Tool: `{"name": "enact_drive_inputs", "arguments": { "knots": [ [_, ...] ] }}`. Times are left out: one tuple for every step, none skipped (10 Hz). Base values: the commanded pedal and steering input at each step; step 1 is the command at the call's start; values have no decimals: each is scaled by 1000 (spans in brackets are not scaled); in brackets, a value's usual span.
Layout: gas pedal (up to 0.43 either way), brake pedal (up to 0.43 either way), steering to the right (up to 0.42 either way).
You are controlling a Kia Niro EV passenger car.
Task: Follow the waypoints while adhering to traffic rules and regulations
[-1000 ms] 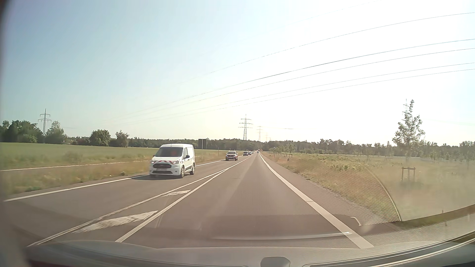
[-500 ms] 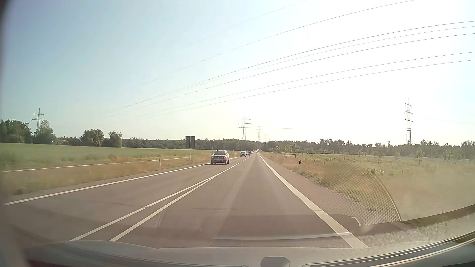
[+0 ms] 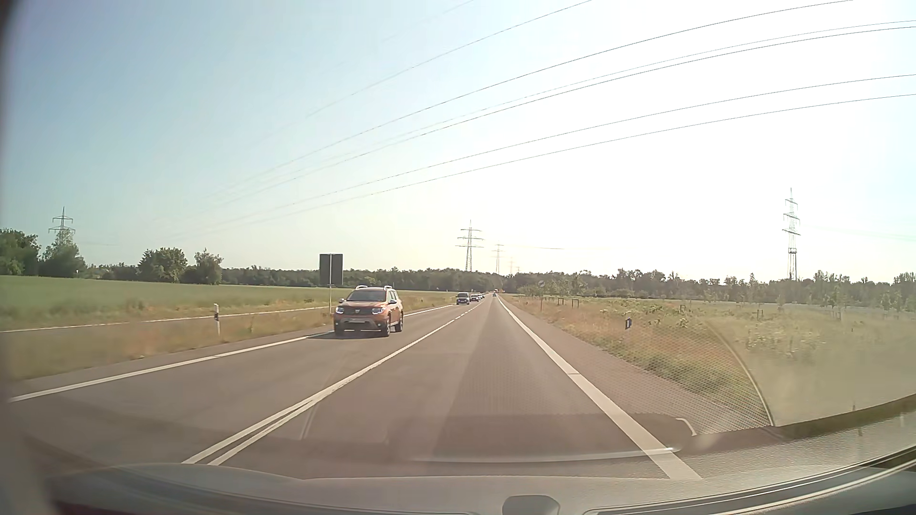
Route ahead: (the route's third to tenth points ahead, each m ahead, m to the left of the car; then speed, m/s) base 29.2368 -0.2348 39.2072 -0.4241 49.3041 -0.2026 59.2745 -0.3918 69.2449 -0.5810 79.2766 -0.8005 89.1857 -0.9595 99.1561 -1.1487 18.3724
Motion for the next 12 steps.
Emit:
{"name": "enact_drive_inputs", "arguments": {
  "knots": [
    [79, 18, 4],
    [79, 18, 4],
    [79, 18, 4],
    [79, 18, 5],
    [79, 18, 6],
    [79, 18, 6],
    [79, 18, 6],
    [79, 18, 6],
    [79, 18, 5],
    [79, 18, 5],
    [79, 18, 6],
    [79, 18, 6]
  ]
}}
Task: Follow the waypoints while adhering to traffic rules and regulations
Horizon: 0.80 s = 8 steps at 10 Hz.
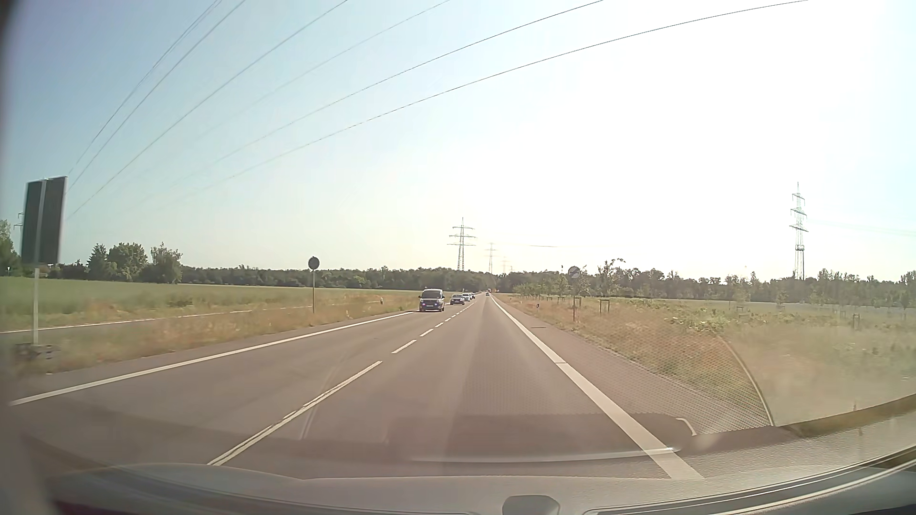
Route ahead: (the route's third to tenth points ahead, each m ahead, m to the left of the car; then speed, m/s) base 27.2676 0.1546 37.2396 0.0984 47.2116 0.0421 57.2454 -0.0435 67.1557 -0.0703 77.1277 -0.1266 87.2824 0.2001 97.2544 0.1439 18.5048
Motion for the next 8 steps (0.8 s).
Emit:
{"name": "enact_drive_inputs", "arguments": {
  "knots": [
    [79, 18, 6],
    [79, 18, 6],
    [79, 18, 6],
    [79, 18, 5],
    [79, 18, 5],
    [79, 18, 5],
    [79, 18, 4],
    [79, 18, 0]
  ]
}}
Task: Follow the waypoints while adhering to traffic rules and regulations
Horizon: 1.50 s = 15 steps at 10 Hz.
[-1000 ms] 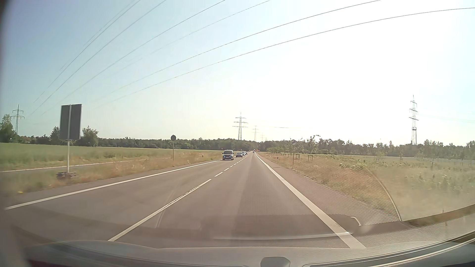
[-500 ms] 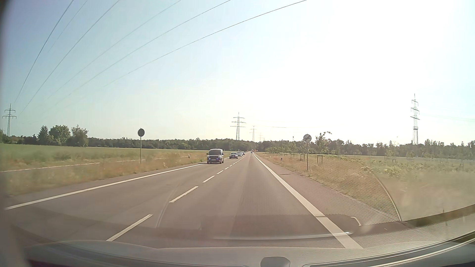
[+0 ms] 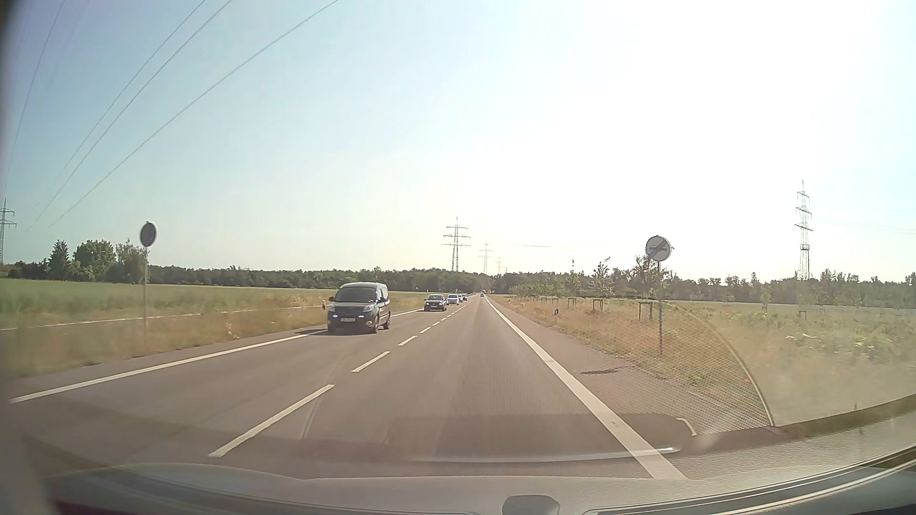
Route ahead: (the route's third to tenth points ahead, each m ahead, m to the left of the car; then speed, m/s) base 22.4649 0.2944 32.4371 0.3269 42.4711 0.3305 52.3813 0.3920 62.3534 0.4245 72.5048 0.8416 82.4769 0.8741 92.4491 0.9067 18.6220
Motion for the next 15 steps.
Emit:
{"name": "enact_drive_inputs", "arguments": {
  "knots": [
    [79, 18, -3],
    [79, 18, -5],
    [79, 18, -4],
    [79, 18, -2],
    [79, 18, 2],
    [79, 18, 2],
    [79, 18, 2],
    [79, 18, 1],
    [79, 18, 0],
    [79, 18, 0],
    [79, 18, 0],
    [79, 18, 0],
    [79, 18, 0],
    [79, 18, 0],
    [79, 18, 0]
  ]
}}
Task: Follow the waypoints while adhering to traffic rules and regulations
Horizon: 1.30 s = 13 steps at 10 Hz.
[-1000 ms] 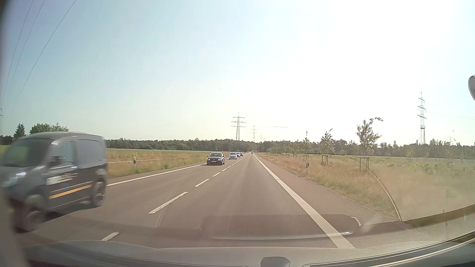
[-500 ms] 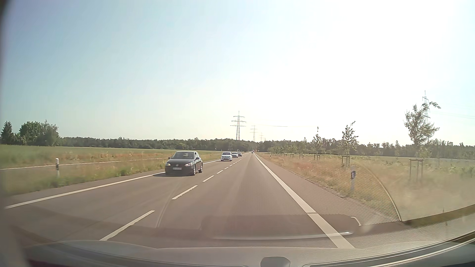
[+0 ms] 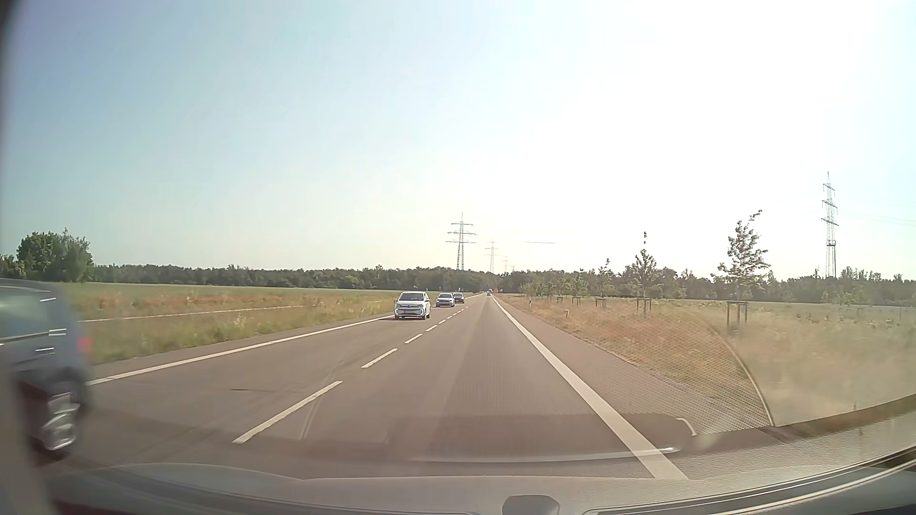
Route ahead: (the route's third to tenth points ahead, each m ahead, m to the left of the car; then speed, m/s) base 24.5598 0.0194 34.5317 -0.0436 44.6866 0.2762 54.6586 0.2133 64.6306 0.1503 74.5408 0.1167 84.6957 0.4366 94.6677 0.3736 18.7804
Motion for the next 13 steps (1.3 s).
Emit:
{"name": "enact_drive_inputs", "arguments": {
  "knots": [
    [79, 18, 0],
    [79, 18, 0],
    [79, 18, 1],
    [79, 18, 1],
    [79, 18, 1],
    [79, 18, 2],
    [79, 18, 2],
    [79, 18, 3],
    [79, 18, 3],
    [79, 18, 3],
    [79, 18, 3],
    [79, 12, 3],
    [79, 18, 3]
  ]
}}
